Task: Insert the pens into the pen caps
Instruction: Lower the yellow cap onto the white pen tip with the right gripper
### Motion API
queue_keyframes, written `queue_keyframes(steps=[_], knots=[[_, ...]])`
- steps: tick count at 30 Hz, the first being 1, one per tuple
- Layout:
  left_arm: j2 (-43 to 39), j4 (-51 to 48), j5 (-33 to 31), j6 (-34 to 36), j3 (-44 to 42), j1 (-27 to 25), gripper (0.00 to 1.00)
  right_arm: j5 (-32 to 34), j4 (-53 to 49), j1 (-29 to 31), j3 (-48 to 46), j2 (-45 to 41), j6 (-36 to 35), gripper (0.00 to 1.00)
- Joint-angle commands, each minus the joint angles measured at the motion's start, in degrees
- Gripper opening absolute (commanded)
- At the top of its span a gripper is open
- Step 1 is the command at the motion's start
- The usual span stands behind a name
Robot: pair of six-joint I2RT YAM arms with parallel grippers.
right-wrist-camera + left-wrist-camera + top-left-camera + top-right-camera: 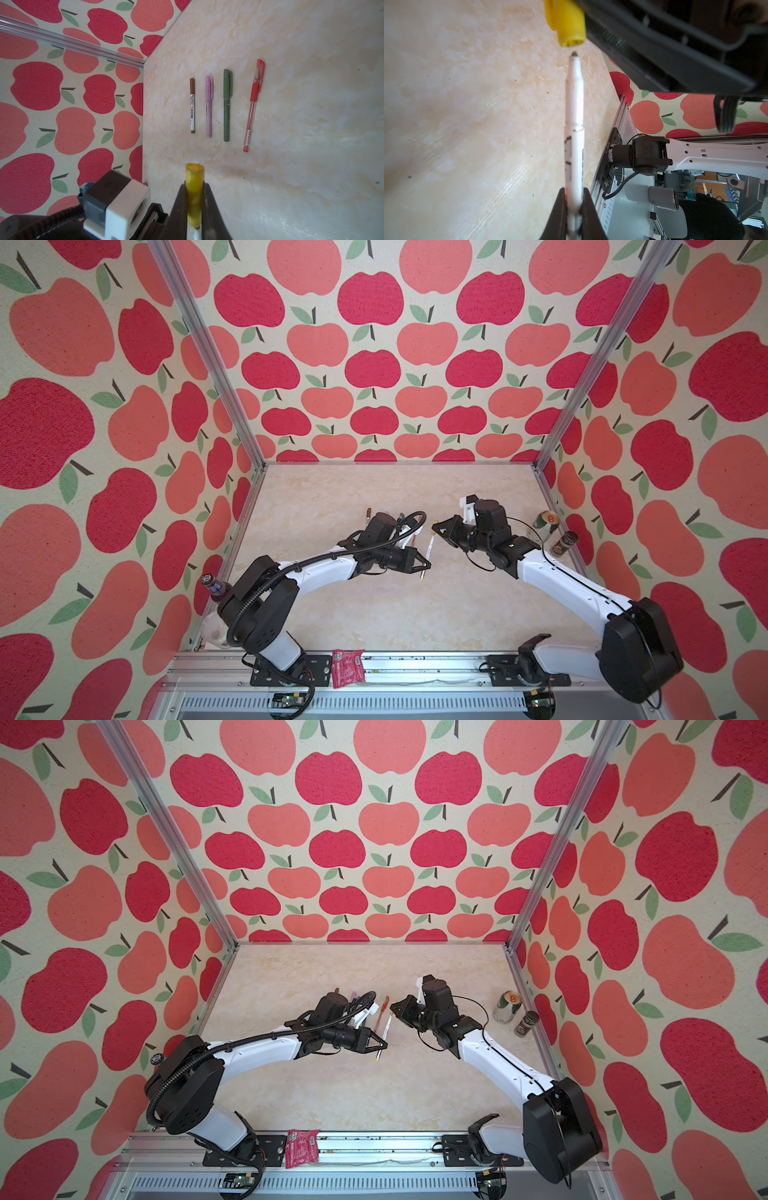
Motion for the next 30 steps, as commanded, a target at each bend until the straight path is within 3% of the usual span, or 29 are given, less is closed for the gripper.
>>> queue_keyframes(steps=[1, 30], knots=[[0.2, 0.7, 0.4, 0.3, 0.6, -0.3, 0.04, 0.0, -0.4, 0.5, -0.3, -1.4, 0.3, 0.0], [-0.5, 0.6, 0.1, 0.3, 0.7, -0.3, 0.04, 4.5, -4.4, 2.8, -1.1, -3.6, -5.6, 0.0]])
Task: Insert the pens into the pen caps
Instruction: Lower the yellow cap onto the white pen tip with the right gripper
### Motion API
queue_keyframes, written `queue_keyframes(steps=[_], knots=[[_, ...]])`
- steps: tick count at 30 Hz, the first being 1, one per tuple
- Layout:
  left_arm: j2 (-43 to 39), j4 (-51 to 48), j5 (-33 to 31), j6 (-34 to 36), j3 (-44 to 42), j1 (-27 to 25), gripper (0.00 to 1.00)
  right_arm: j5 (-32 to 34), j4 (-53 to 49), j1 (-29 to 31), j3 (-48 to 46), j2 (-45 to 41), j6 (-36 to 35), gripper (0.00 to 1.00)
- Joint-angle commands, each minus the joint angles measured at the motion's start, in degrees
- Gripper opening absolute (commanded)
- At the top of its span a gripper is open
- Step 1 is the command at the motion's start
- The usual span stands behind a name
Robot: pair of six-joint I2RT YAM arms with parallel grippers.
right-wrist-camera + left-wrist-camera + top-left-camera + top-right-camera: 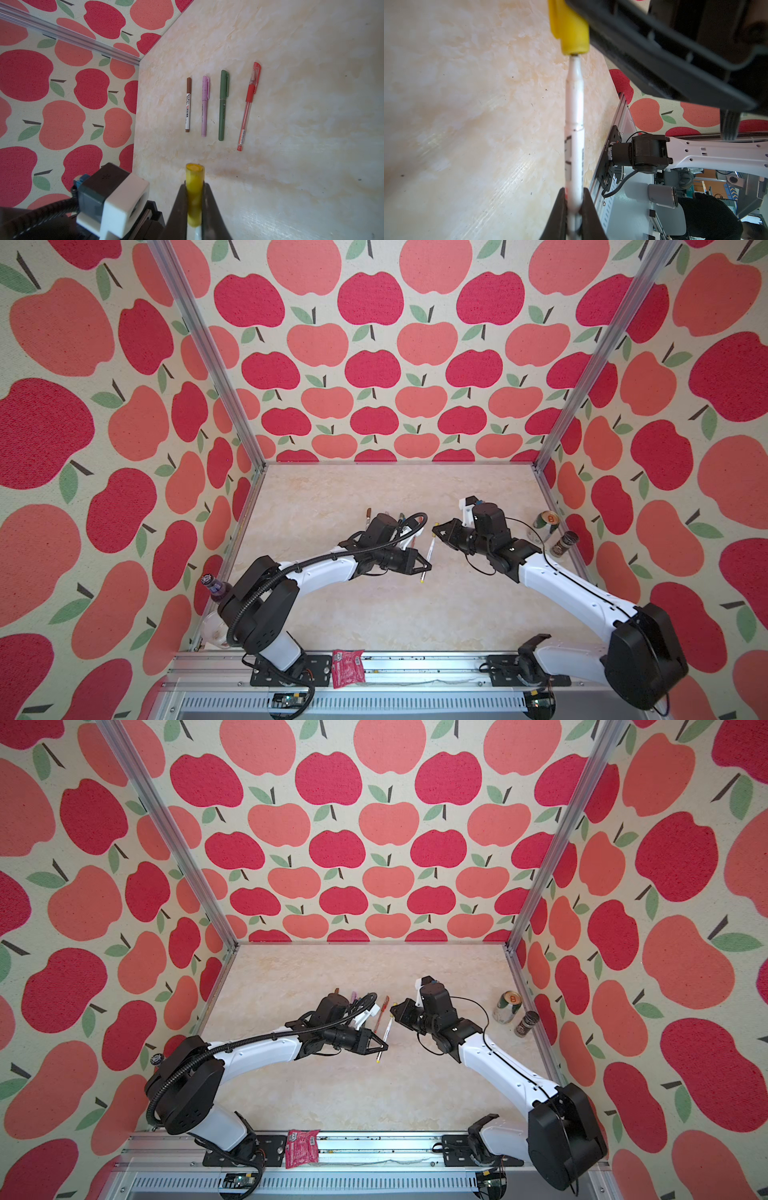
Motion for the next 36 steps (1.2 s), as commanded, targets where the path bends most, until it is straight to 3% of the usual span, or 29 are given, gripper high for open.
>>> queue_keyframes(steps=[1, 36], knots=[[-0.5, 0.9, 0.1, 0.3, 0.7, 0.1, 0.04, 0.7, -2.6, 0.6, -0.5, -1.6, -2.3, 0.0], [-1.3, 2.4, -1.7, 0.0, -0.5, 0.2, 0.04, 2.0, -2.5, 3.5, -1.5, -3.9, -2.8, 0.0]])
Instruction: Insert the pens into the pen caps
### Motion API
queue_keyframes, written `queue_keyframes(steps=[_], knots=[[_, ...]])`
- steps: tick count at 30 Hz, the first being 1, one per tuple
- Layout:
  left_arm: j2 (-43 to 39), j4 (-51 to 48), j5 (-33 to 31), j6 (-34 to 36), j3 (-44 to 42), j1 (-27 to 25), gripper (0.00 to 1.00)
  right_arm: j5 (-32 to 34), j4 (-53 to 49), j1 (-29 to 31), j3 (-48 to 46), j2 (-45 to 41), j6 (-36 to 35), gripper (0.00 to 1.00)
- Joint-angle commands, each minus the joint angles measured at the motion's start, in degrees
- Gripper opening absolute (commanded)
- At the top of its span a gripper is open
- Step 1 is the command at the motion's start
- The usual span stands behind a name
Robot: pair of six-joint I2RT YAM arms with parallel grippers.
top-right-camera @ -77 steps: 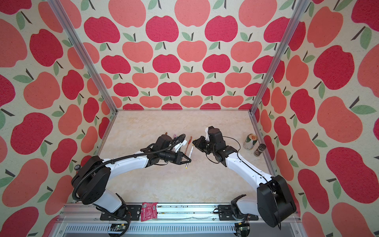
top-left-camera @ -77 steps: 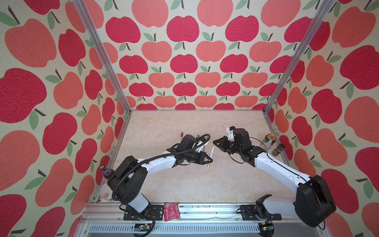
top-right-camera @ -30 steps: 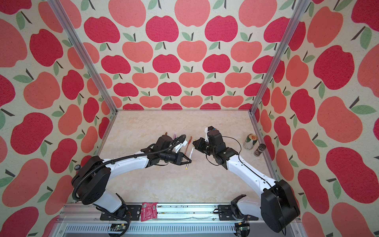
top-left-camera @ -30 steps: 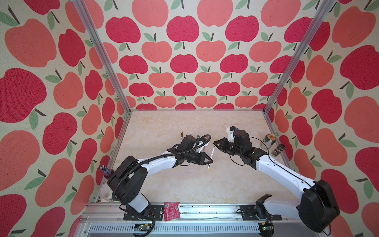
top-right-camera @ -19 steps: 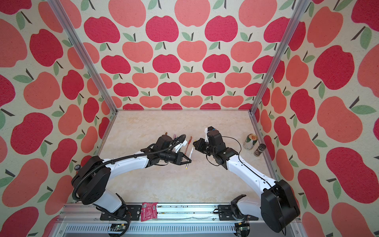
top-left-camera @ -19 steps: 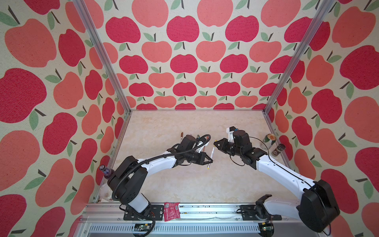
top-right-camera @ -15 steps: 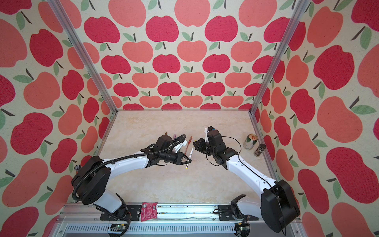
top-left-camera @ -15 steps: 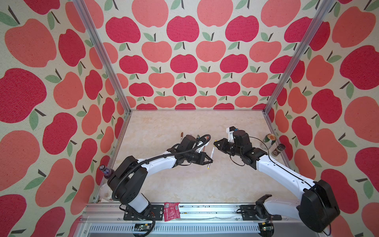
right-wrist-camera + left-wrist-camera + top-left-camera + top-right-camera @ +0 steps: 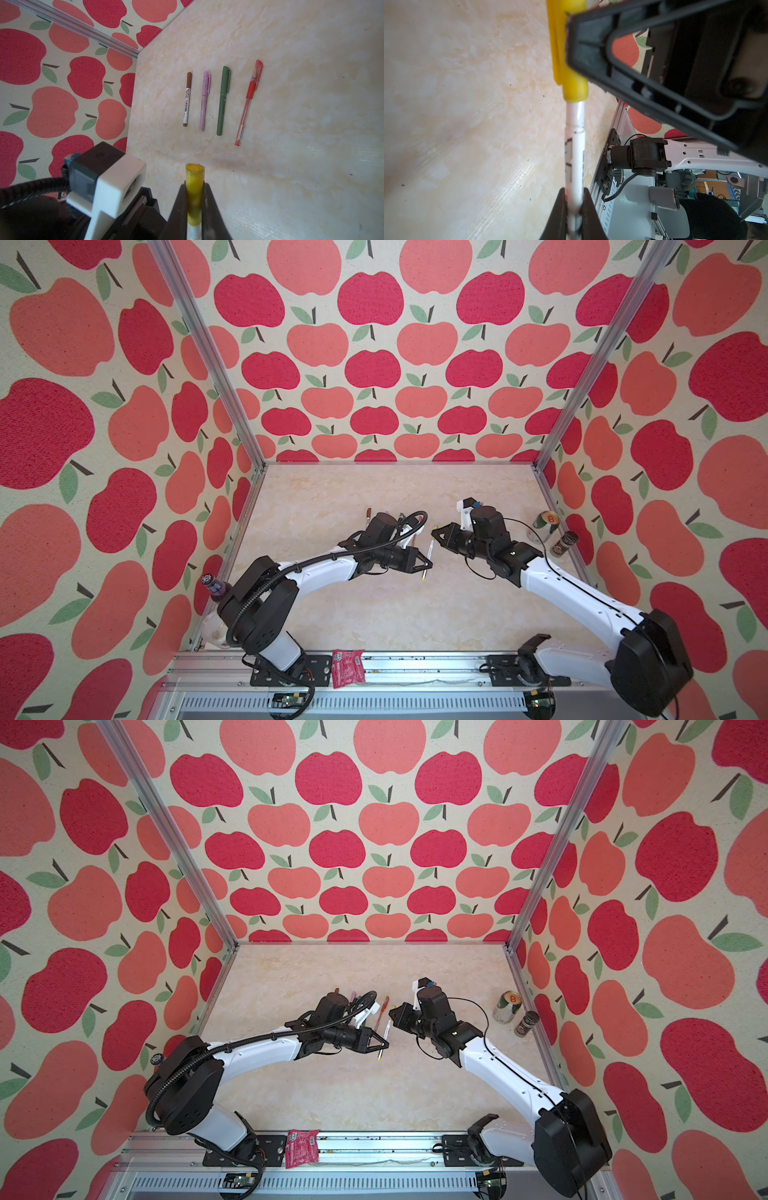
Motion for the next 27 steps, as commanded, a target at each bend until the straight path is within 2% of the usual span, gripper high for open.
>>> queue_keyframes(steps=[1, 19, 22, 27], knots=[[-1.3, 0.9, -1.4, 0.0, -0.6, 0.2, 0.04, -0.5, -0.2, 1.0, -1.3, -1.6, 0.0, 0.0], [-3.0, 4.3, -3.6, 0.4, -1.7, 0.6, 0.04, -0.2, 0.7, 4.0, -4.4, -2.6, 1.6, 0.0], [-3.3, 3.1, -3.3, 1.7, -1.9, 0.5, 0.04, 1.0, -0.6, 3.9, -3.0, -3.2, 0.4, 0.07], [-4.8, -1.4, -4.2, 6.2, -2.8, 0.5, 0.04, 2.3, -3.8, 2.5, 1.3, -4.1, -2.2, 0.37]])
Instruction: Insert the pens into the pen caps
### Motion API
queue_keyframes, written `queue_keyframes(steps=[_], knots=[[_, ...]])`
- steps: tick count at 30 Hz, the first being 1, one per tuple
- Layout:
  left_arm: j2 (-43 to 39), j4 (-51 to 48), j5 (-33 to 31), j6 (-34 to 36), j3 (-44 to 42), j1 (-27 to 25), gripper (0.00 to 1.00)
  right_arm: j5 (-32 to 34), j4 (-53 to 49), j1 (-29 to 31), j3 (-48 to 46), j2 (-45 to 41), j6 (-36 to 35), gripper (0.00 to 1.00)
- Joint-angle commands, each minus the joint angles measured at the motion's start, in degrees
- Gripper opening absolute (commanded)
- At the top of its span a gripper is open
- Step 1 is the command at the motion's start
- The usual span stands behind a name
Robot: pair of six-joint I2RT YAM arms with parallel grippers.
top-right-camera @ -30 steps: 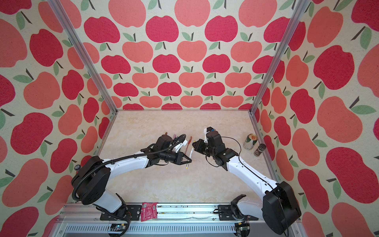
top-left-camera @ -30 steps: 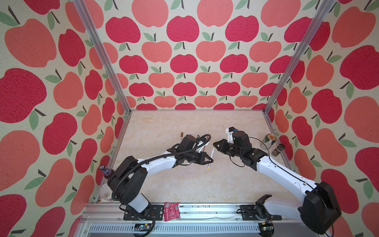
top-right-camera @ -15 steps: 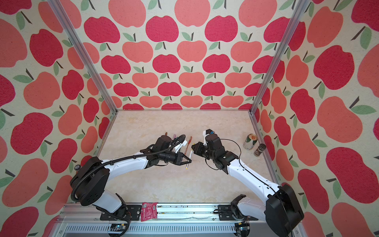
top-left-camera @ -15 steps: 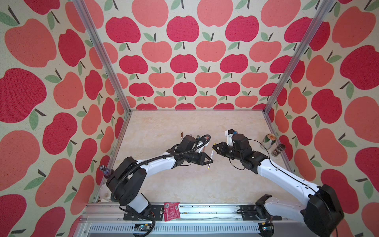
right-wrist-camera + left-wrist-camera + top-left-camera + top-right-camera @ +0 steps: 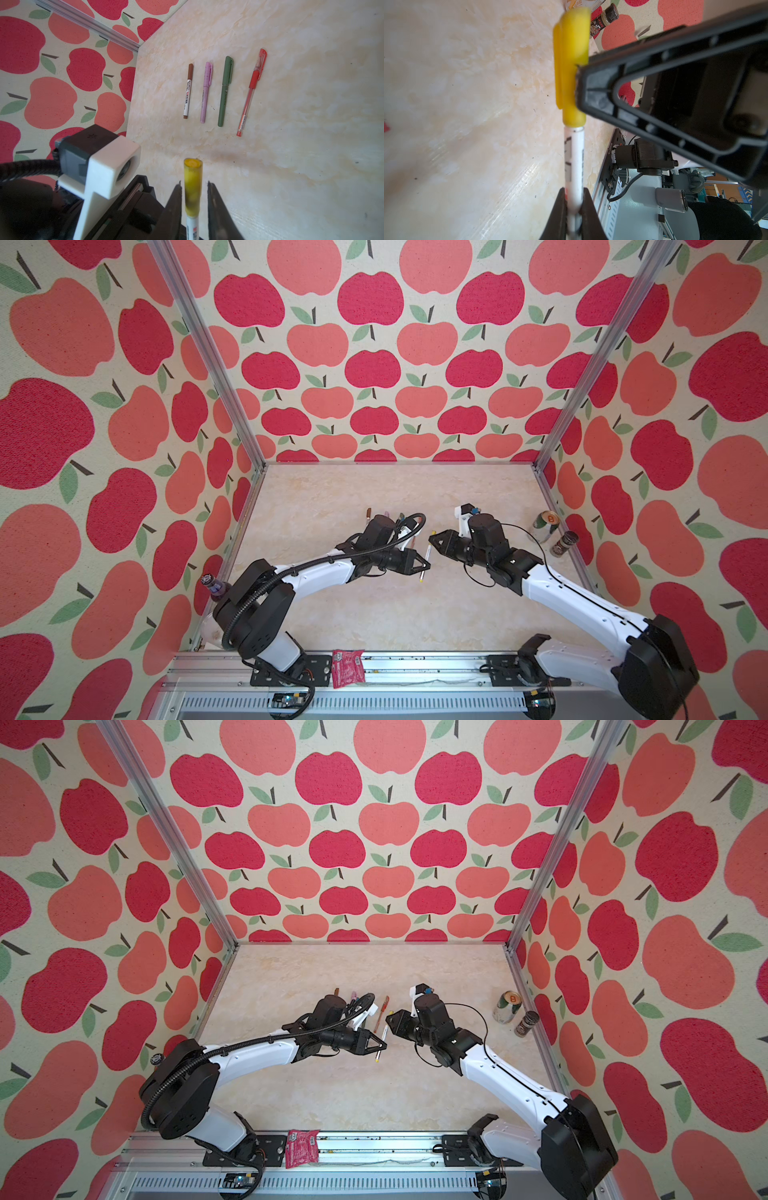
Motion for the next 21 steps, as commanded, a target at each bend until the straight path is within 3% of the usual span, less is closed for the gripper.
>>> queue_keyframes(steps=[1, 7, 14, 21], knots=[[-2.9, -3.1, -2.6, 5.2, -0.8, 0.4, 0.04, 0.3, -4.0, -0.6, 4.1, -1.9, -2.6, 0.41], [-5.2, -10.2, -7.8, 13.0, -0.4, 0.4, 0.04, -0.6, -6.4, -1.9, 7.6, -2.1, -4.3, 0.55], [-9.0, -13.1, -15.7, 19.8, -0.2, -0.1, 0.04, -1.3, -8.2, -2.1, 9.4, -0.6, -4.5, 0.55], [-10.1, -15.9, -17.7, 23.5, 1.1, -0.6, 0.04, -3.7, -7.0, -1.8, 10.4, 2.6, -4.4, 0.52]])
